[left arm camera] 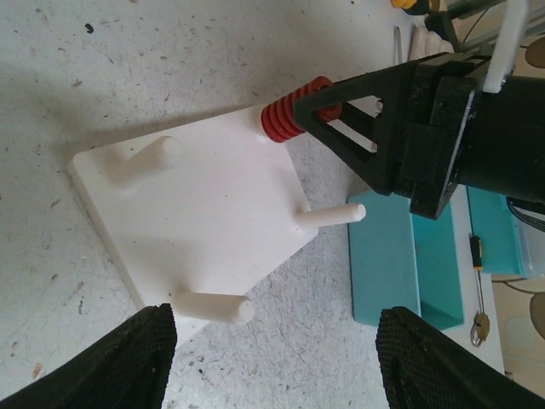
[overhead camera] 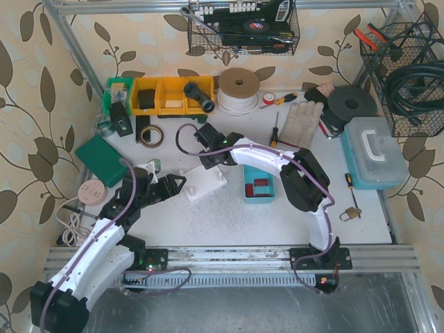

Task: Install the large spring

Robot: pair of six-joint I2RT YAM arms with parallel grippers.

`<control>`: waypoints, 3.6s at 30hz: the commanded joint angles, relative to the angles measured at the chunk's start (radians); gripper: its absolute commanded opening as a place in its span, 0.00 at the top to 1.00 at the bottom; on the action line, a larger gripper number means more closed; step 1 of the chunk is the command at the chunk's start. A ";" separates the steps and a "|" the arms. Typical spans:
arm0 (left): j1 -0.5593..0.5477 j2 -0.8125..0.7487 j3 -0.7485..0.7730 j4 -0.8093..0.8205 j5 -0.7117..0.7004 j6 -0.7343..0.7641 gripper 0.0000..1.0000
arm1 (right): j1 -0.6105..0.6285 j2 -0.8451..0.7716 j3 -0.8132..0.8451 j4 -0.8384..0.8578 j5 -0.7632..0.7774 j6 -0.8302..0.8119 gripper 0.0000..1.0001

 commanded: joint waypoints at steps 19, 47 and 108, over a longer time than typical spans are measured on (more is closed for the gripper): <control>0.016 0.070 0.014 0.063 0.063 -0.008 0.31 | -0.026 -0.163 -0.032 -0.053 0.057 0.058 0.52; -0.039 0.011 -0.016 0.083 -0.057 -0.069 0.20 | -0.341 -0.994 -0.789 -0.120 -0.300 0.121 0.49; -0.038 0.013 -0.018 0.130 -0.051 -0.042 0.16 | -0.127 -0.336 -0.574 -0.086 0.124 0.421 0.31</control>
